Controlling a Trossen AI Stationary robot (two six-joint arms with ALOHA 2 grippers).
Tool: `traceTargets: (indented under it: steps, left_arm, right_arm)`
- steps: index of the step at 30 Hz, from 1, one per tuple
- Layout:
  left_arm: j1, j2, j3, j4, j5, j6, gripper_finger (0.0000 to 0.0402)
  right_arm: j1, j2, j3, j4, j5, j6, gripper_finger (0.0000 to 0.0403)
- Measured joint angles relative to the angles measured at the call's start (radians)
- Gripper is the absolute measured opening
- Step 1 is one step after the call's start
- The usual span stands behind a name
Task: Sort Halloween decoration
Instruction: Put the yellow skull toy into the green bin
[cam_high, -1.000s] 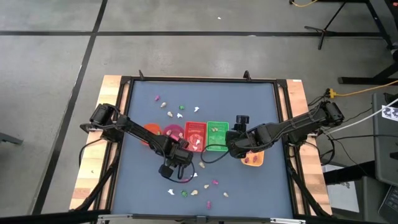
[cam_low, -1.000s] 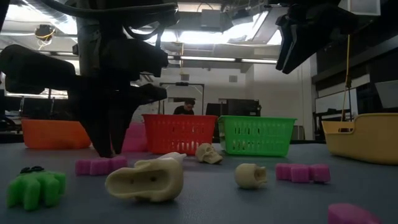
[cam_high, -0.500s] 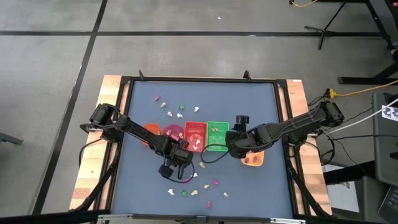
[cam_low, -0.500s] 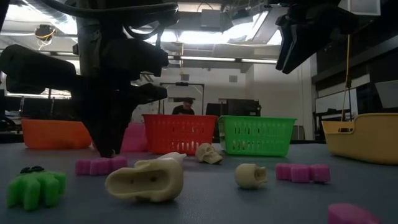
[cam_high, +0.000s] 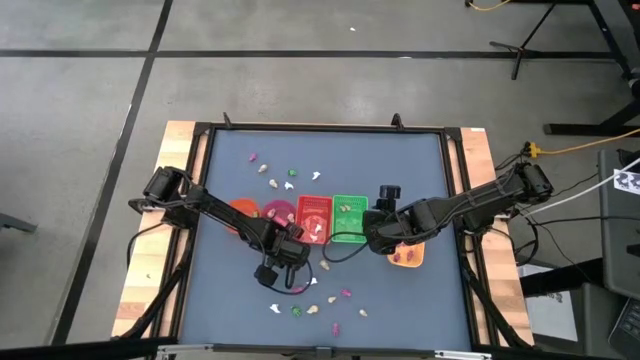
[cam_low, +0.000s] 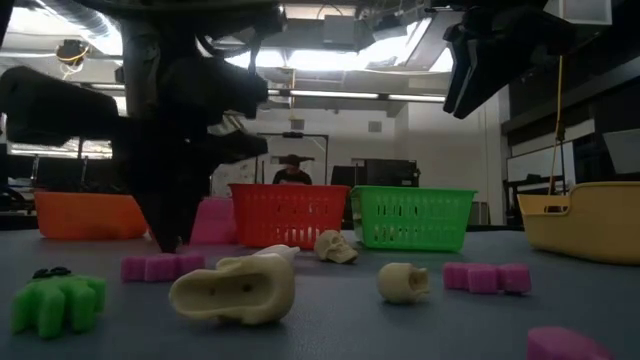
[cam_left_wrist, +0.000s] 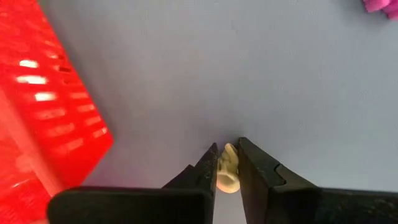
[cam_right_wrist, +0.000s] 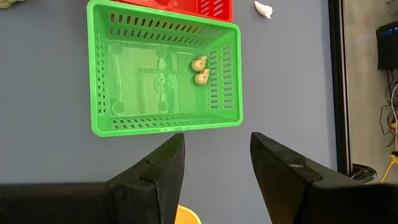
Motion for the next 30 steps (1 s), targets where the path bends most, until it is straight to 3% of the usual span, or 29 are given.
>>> traceTargets:
  steps: [12, 17, 30]
  left_arm:
    - [0.0, -0.02, 0.152, -0.061, 0.001, 0.0, 0.003]
    - [0.024, -0.021, 0.222, -0.055, -0.075, 0.013, 0.003]
    - [0.118, -0.021, 0.242, 0.252, -0.093, 0.257, 0.003]
  right_arm:
    - [0.0, 0.0, 0.0, 0.01, 0.0, 0.0, 0.0182]
    - [0.0, 0.0, 0.0, 0.012, 0.0, 0.0, 0.0182]
    - [0.0, 0.0, 0.0, 0.016, 0.0, 0.0, 0.0182]
